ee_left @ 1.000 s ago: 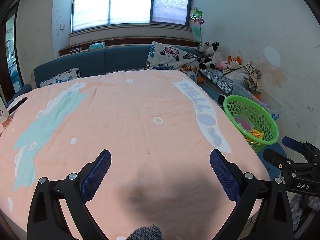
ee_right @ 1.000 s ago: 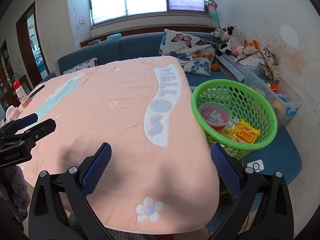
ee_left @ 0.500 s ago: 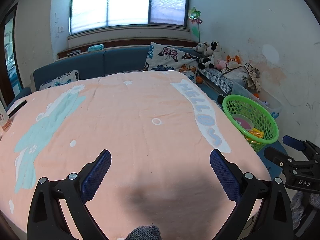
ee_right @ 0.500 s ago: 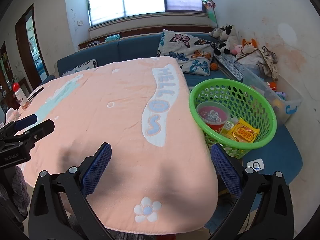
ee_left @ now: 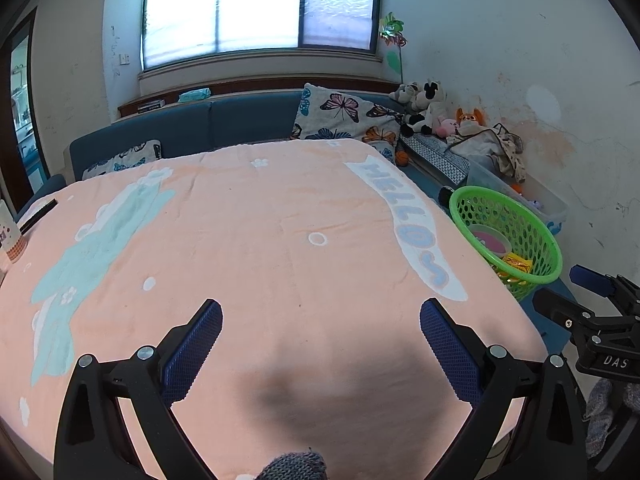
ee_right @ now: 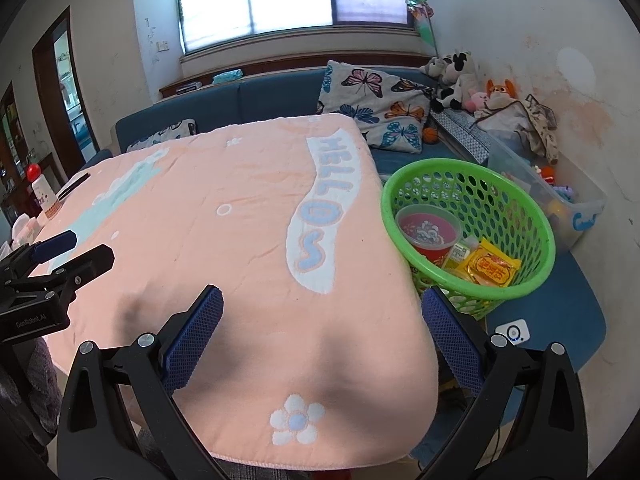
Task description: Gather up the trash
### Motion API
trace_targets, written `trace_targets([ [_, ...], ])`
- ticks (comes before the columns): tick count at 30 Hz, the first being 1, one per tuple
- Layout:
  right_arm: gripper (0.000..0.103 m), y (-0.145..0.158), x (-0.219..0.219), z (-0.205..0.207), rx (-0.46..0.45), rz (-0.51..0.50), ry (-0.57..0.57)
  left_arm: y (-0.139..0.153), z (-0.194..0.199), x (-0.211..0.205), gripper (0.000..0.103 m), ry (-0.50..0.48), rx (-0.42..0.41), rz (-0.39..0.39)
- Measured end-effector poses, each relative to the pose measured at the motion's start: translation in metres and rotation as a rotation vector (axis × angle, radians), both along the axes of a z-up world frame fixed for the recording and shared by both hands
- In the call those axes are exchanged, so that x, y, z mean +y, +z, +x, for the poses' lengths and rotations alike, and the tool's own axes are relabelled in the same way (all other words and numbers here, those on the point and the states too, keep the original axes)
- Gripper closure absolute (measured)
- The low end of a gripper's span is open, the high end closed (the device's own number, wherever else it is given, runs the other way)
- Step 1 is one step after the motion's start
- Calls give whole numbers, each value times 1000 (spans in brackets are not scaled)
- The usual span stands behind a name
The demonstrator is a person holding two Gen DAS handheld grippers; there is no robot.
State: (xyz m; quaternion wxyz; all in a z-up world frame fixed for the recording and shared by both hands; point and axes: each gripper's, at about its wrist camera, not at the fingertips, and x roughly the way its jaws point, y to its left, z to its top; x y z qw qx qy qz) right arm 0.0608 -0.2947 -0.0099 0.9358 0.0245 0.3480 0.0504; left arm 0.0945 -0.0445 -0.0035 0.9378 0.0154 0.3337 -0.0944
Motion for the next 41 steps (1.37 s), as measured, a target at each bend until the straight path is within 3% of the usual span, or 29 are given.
trace_targets([
  [41, 4, -9, 5, 4, 12, 18, 10, -2, 0, -5, 7, -11, -7, 11],
])
